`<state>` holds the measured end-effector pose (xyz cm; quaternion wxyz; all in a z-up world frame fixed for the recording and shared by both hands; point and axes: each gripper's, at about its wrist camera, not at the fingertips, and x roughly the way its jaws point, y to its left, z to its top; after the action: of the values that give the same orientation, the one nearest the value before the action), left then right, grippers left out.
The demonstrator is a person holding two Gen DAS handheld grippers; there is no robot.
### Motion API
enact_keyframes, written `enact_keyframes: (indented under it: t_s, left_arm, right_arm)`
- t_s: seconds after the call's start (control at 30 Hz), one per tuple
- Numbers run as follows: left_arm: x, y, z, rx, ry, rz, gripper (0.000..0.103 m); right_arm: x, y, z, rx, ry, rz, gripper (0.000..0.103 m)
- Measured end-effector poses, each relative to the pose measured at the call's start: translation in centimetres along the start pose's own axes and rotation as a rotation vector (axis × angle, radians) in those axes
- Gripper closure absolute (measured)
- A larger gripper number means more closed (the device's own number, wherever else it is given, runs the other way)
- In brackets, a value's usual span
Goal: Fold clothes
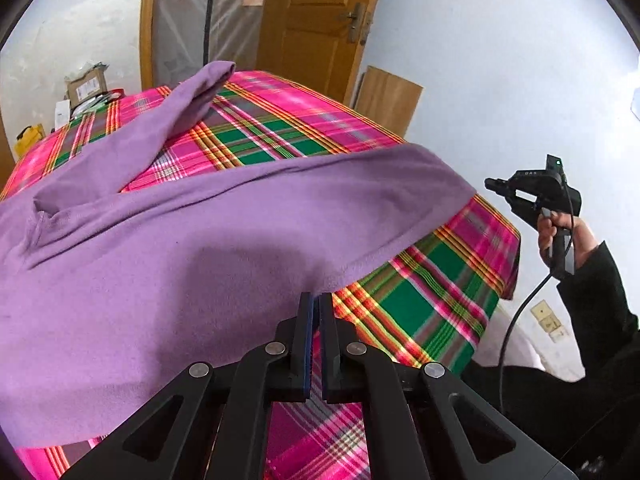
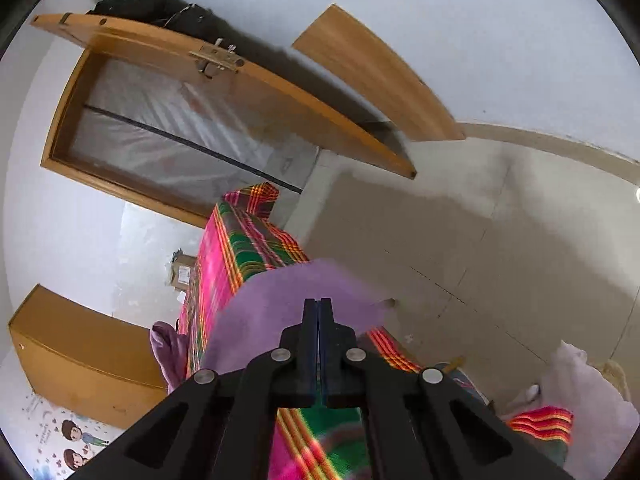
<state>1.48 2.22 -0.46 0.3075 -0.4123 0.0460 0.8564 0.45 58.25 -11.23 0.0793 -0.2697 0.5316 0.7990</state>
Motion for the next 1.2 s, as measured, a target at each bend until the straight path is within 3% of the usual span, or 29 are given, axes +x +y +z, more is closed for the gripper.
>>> enact_keyframes:
  t_s: [0.1, 0.17, 0.23, 0.27, 0.33, 0.4, 0.53, 0.6, 0.63, 0.73, 0.8, 0.97, 1.2]
  left_arm:
    - [0.8, -0.1, -0.3, 0.013, 0.028, 0.009, 0.1]
    - [1.2, -0.2, -0.4, 0.021, 0.037, 0.024, 0.1]
    - [1.4, -0.4, -0.3, 0.031, 0.043, 0.022, 0.097]
    - [1.5, -0.6, -0.3, 0.037, 0.047, 0.017, 0.095]
    - [2.0, -1.0, -0.3, 0.055, 0.055, -0.001, 0.076]
    - [2.8, -1.2, -0.2, 0.067, 0.063, -0.005, 0.066]
    - [3.7, -2.0, 0.1, 0.108, 0.058, 0.016, 0.066]
    - [3.9, -2.3, 0.2, 0.129, 0.053, 0.033, 0.07]
    - [4.0, -2.5, 0.2, 0.143, 0.049, 0.051, 0.084]
    - [4.0, -2.4, 0.4, 0.146, 0.051, 0.061, 0.098]
    - [3.7, -2.4, 0.5, 0.136, 0.046, 0.052, 0.099]
    - [2.6, -2.7, 0.6, 0.134, 0.023, 0.031, 0.1]
    - [0.0, -2.9, 0.4, 0.125, -0.004, -0.053, 0.1]
  right_arm:
    - [0.0, -0.6, -0.2, 0.042, 0.026, 0.035, 0.098]
    - [0.4, -0.8, -0.5, 0.065, 0.05, 0.062, 0.079]
    - [1.1, -0.9, -0.8, 0.081, 0.079, 0.081, 0.071]
    - [1.5, -0.9, -0.9, 0.089, 0.095, 0.094, 0.071]
    - [2.4, -1.0, -1.1, 0.105, 0.132, 0.097, 0.069]
    - [3.4, -1.0, -1.2, 0.117, 0.172, 0.091, 0.066]
    - [5.7, -1.5, -1.3, 0.191, 0.256, 0.111, 0.062]
    - [6.3, -1.4, -1.1, 0.194, 0.26, 0.121, 0.063]
    - [6.4, -1.1, -1.0, 0.184, 0.257, 0.122, 0.069]
    - [6.0, -0.4, -0.9, 0.137, 0.228, 0.116, 0.08]
    - [5.6, -0.3, -0.7, 0.132, 0.195, 0.13, 0.093]
    - [4.2, 0.1, -0.6, 0.111, 0.136, 0.14, 0.098]
    - [0.2, 1.3, -0.9, 0.057, 0.064, 0.159, 0.098]
